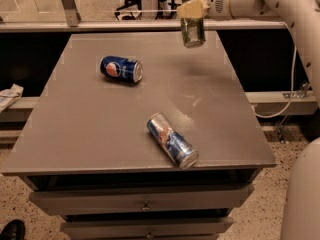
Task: Place green can upright
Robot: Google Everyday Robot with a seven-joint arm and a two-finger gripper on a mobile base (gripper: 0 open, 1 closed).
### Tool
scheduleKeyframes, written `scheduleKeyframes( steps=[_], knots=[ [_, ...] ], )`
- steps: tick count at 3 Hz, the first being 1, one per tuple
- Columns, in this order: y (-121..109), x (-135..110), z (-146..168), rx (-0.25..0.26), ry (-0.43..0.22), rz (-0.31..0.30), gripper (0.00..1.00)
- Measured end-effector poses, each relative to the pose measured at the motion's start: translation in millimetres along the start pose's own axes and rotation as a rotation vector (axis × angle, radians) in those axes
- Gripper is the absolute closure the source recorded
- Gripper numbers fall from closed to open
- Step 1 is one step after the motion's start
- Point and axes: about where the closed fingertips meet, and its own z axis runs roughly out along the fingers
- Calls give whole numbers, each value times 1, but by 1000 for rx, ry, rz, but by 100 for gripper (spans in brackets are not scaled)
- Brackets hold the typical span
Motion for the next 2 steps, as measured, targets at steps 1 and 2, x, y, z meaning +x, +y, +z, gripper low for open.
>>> scheduleKeyframes(
  steps=[1, 2],
  knots=[
    [1, 1, 2, 0, 4, -12, 100],
    [7, -4, 3, -10, -13, -91, 100]
  ],
)
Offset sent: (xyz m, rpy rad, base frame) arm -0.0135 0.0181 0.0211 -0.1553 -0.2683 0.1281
